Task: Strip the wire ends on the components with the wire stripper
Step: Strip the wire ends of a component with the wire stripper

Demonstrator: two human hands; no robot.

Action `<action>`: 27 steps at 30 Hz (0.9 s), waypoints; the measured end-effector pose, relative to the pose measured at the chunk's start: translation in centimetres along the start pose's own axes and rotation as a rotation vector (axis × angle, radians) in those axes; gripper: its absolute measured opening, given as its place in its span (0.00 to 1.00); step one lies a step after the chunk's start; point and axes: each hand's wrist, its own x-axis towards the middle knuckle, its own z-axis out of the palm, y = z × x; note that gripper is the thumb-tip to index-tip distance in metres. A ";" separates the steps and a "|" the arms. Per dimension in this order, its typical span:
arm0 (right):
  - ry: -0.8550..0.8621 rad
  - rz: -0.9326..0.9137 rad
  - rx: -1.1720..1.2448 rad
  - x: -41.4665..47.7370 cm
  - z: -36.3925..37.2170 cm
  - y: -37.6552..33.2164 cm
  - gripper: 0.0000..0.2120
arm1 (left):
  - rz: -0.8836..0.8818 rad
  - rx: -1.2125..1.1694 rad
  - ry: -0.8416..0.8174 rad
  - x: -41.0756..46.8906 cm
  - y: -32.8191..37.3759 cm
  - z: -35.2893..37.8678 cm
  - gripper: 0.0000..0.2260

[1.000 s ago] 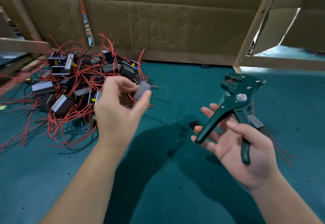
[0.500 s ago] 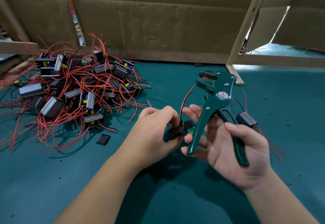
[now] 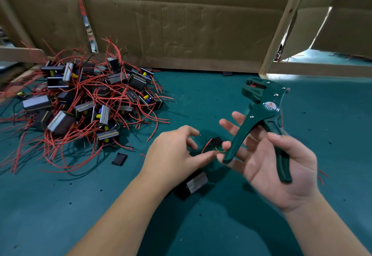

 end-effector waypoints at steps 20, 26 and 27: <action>-0.199 0.373 -0.056 -0.1 0.8 2.7 0.31 | -0.274 -1.039 0.190 1.1 0.0 -2.7 0.05; -0.191 0.237 0.041 0.1 1.3 3.1 0.32 | -0.250 -0.929 0.110 0.8 0.2 -2.7 0.06; -0.170 0.202 0.026 0.1 1.3 3.0 0.33 | -0.241 -0.921 0.064 0.6 0.3 -2.7 0.06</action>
